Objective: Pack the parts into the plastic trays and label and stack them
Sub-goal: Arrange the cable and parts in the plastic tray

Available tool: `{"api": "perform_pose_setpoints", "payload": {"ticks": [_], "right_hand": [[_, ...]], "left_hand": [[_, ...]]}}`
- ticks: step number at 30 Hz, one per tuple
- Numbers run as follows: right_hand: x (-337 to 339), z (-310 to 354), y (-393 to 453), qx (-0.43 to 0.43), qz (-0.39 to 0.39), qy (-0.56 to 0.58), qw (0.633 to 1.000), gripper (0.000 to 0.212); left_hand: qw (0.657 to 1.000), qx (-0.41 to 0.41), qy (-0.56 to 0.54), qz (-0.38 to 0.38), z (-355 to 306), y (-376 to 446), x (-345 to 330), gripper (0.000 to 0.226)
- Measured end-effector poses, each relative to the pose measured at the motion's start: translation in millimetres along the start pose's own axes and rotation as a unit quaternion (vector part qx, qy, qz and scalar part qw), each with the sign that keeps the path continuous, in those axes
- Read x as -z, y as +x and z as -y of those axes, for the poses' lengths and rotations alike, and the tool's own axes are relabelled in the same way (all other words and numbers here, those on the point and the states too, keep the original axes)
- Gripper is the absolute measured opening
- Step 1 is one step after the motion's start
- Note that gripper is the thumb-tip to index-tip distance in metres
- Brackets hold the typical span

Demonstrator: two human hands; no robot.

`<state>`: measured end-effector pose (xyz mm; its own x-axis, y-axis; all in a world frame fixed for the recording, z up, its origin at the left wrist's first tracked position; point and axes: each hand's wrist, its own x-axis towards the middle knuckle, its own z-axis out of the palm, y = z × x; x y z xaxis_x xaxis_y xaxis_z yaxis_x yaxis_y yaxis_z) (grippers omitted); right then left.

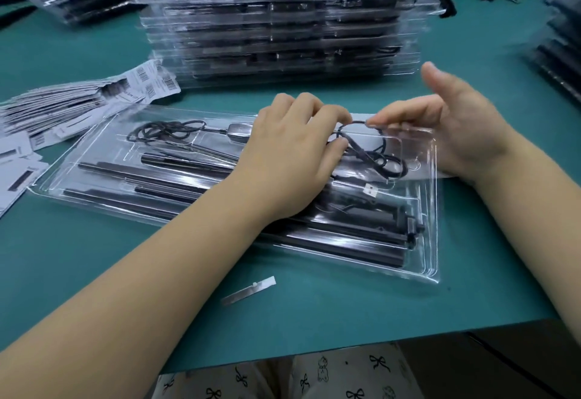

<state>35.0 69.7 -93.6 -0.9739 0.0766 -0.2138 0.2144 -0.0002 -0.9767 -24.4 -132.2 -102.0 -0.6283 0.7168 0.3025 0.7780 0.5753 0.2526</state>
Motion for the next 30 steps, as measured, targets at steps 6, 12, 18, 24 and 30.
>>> {"api": "perform_pose_setpoints", "payload": {"ticks": [6, 12, 18, 24, 30], "right_hand": [[-4.5, -7.1, -1.5, 0.073, -0.077, -0.174, 0.979, 0.044], [-7.8, -5.7, -3.4, 0.08, -0.063, -0.237, 0.966, 0.051], [-12.0, -2.6, -6.1, 0.073, -0.045, -0.264, 0.961, 0.062], [-7.8, 1.2, -0.7, 0.078, -0.004, -0.367, 0.927, 0.049], [4.0, 2.5, -10.3, 0.074, 0.069, -0.361, 0.927, 0.07]], "left_hand": [[1.0, 0.003, -0.002, 0.004, 0.6, 0.0, -1.5, 0.036], [1.0, 0.004, -0.001, 0.012, 1.2, 0.5, -2.9, 0.037], [1.0, 0.005, -0.003, 0.031, 1.7, 1.2, -4.3, 0.038], [0.996, -0.001, 0.019, 0.085, 2.9, 3.0, -4.7, 0.062], [0.995, -0.005, 0.019, 0.101, 4.3, 2.4, -3.5, 0.067]]}}
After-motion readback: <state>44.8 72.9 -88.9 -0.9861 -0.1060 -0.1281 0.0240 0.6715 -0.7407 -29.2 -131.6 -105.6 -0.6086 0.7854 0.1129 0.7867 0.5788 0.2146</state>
